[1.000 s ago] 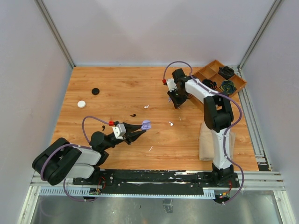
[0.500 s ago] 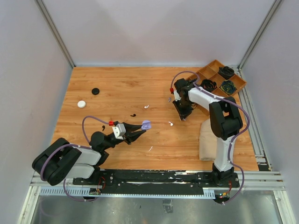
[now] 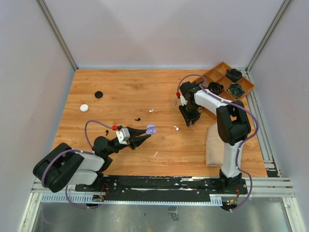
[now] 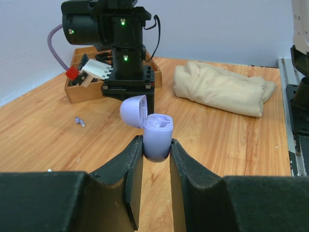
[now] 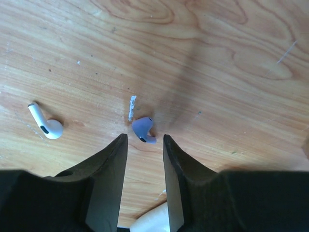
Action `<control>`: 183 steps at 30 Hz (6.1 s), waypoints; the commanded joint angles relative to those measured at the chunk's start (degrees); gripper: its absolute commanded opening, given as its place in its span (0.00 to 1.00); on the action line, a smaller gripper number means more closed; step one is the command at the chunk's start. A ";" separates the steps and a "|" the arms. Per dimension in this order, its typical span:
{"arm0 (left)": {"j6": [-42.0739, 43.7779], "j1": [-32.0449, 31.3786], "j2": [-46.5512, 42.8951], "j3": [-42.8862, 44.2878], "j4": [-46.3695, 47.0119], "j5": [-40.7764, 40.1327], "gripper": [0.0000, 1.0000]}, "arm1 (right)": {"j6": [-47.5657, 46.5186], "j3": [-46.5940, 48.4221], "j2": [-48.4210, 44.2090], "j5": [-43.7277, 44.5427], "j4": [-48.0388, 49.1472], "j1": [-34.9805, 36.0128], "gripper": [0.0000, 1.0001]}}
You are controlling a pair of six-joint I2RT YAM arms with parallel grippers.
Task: Insert the wireless bluetooth earbuds into the charging case
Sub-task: Move the earbud to the center of the board, then pick up the earbud from the center of the board, then place the earbud in the charging case, then move the earbud to the center of the board.
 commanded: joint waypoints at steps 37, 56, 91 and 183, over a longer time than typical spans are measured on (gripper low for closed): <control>-0.38 0.53 -0.94 1.05 11.53 1.89 0.00 | -14.62 12.55 10.88 -2.18 -12.47 1.12 0.29; -0.65 0.54 -0.65 1.85 13.66 -0.65 0.00 | -8.66 4.05 -8.91 -3.15 -3.44 3.17 0.16; -2.37 0.51 3.33 15.15 14.08 4.26 0.00 | 8.52 -26.34 -56.81 -10.52 43.78 20.24 0.15; 0.81 0.37 3.18 2.46 14.50 -12.95 0.00 | -0.79 -17.86 -31.79 2.91 37.83 10.20 0.64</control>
